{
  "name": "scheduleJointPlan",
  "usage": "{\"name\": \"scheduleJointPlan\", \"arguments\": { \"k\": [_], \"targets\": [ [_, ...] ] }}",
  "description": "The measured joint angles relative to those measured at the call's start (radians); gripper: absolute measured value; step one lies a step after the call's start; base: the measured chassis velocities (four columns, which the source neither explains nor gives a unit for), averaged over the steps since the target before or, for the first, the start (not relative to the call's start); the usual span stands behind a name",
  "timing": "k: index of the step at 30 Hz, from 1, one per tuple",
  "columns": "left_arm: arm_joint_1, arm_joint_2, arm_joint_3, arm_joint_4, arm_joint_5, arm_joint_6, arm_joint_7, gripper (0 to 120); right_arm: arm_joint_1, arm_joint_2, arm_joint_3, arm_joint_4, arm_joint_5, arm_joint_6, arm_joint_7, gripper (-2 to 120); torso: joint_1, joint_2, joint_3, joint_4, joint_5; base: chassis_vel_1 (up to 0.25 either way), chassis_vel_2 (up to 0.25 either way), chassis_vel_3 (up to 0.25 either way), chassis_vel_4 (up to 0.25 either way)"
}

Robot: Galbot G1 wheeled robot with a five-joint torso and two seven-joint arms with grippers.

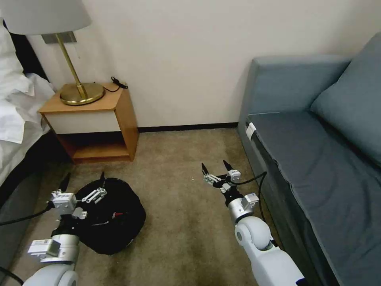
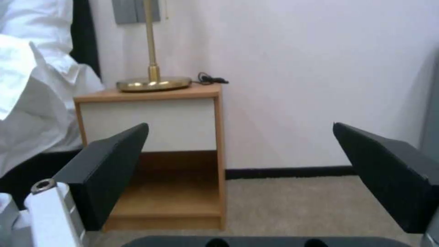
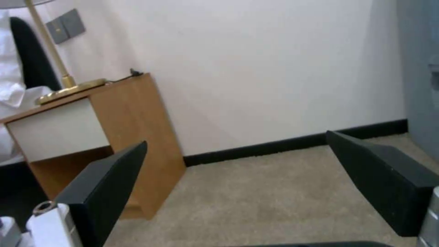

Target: Pick up the trash bin, then pick up the garbage on the floor and place it into the trash bin.

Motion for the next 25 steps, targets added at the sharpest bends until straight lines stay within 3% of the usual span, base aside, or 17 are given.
{"name": "scheduleJointPlan", "arguments": {
  "k": [25],
  "targets": [
    [-0.002, 0.000, 0.000, 0.006, -0.010, 0.012, -0.009, 100, 0.000, 0.004, 0.001, -0.002, 0.002, -0.003, 0.005, 100, 0.000, 0.000, 0.000, 0.0001, 0.0000, 0.000, 0.000, 0.000, 0.000]
  ]
}}
